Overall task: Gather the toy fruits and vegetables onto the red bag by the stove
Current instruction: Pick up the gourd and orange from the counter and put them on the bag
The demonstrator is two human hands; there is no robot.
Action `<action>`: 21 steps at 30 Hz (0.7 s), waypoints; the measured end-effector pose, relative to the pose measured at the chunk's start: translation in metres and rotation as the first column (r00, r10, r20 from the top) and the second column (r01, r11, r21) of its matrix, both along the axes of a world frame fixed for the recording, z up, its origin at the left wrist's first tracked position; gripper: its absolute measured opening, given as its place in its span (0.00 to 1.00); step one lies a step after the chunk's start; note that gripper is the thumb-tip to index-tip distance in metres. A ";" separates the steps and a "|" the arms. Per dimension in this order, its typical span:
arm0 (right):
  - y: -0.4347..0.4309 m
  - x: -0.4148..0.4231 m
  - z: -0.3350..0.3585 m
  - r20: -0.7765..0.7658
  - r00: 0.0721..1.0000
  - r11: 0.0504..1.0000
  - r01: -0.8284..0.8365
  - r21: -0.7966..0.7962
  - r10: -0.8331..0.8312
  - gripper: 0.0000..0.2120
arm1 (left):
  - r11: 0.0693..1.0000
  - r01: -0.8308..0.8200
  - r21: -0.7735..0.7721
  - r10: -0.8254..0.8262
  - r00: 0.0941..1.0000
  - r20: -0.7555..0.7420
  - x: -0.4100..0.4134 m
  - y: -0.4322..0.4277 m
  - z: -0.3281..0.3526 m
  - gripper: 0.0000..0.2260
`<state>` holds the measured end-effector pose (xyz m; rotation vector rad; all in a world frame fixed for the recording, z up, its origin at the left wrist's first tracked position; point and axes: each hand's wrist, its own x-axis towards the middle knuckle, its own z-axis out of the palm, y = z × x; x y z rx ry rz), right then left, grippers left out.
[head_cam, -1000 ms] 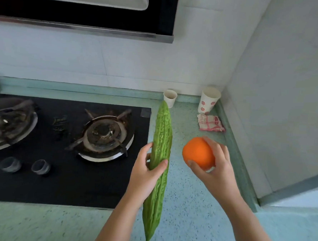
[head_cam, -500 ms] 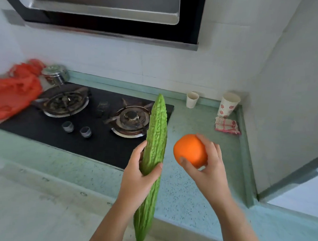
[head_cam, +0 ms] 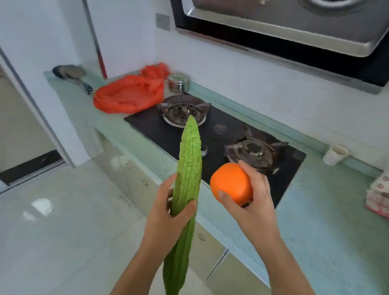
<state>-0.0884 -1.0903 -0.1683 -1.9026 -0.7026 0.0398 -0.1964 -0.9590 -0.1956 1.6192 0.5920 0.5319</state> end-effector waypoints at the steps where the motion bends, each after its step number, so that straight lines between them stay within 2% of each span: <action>1: 0.022 -0.008 -0.002 0.003 1.000 0.999 -0.031 -0.008 0.031 0.33 | 0.999 -0.029 -0.019 0.029 1.000 0.002 -0.013 0.017 -0.001 0.25; 6: 0.137 -0.059 -0.008 -0.031 0.978 0.979 -0.205 0.000 0.205 0.30 | 0.985 -0.164 -0.058 0.165 0.986 0.014 -0.076 0.110 -0.005 0.26; 11: 0.239 -0.100 -0.011 -0.021 0.952 0.952 -0.306 -0.002 0.306 0.30 | 0.962 -0.269 -0.056 0.270 0.963 0.023 -0.127 0.192 -0.006 0.26; 21: 0.354 -0.137 -0.028 -0.004 0.898 0.898 -0.439 -0.019 0.439 0.32 | 0.913 -0.401 -0.075 0.404 0.914 0.028 -0.178 0.285 -0.020 0.26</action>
